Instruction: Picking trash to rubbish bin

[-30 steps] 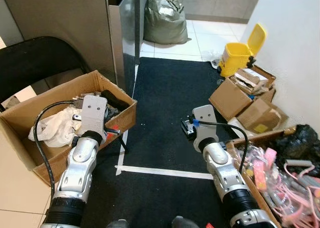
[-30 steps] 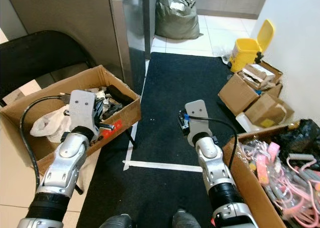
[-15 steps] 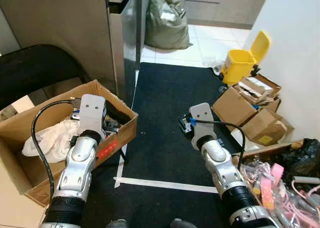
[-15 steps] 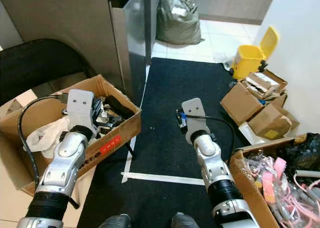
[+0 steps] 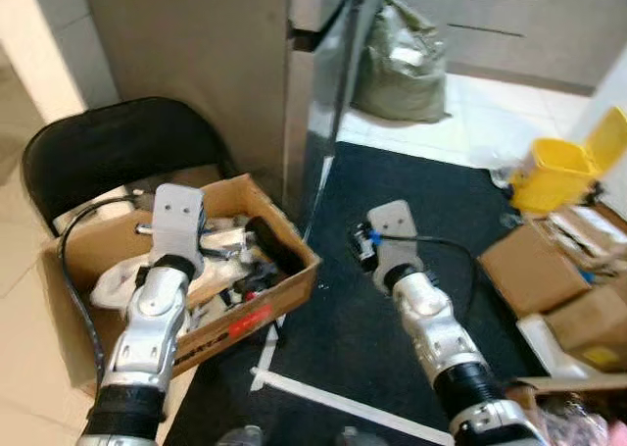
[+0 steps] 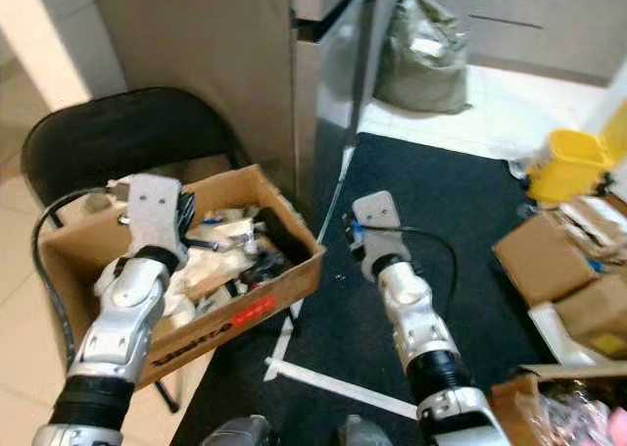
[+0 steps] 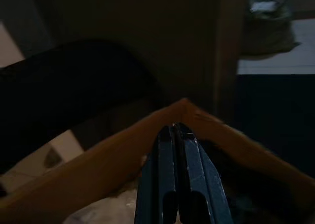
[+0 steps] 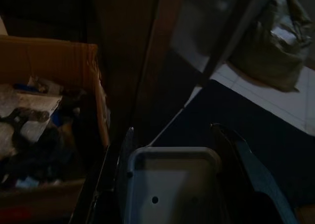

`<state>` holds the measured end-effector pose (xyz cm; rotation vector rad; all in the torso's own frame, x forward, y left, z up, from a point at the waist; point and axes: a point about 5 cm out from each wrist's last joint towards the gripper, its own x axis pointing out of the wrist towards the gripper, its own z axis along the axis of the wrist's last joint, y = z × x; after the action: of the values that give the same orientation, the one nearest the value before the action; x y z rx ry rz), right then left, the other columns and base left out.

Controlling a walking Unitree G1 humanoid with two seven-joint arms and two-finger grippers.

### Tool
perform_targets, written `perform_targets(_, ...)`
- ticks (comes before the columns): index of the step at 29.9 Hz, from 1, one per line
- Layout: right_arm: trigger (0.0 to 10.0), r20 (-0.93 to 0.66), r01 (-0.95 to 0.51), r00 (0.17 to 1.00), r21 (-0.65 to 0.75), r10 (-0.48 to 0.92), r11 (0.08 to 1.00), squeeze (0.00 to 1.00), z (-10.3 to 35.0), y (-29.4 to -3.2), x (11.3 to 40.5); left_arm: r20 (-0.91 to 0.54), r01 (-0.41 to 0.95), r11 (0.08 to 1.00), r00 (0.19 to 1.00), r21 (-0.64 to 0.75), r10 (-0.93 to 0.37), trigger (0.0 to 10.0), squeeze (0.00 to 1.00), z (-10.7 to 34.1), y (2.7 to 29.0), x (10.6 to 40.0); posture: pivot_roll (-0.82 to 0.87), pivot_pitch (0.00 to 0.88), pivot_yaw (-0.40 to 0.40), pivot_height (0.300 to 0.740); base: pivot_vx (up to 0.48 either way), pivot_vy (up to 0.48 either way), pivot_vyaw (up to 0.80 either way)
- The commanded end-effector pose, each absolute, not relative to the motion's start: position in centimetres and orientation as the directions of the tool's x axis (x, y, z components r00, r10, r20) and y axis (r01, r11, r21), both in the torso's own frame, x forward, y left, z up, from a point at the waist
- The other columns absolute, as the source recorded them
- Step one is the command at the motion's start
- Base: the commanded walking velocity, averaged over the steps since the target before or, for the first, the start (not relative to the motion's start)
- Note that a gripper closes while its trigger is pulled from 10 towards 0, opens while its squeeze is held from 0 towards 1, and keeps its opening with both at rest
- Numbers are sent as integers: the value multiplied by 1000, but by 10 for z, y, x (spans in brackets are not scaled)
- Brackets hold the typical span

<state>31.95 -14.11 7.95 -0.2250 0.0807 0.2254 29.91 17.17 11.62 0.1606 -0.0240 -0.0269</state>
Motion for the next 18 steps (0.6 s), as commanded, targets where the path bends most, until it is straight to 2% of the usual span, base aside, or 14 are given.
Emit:
perform_targets(1,10000,-113,-231,971,-220,210,948,0,77,-142,319,-1,40,986,999,162,-41,10000,0,111,168,298,62,7,-31,740,319,0,650)
perform_targets(18,10000,-113,-239,969,-220,218,946,0,76,-141,318,-4,44,986,999,163,-44,10000,0,111,169,297,64,24,-28,740,316,0,646)
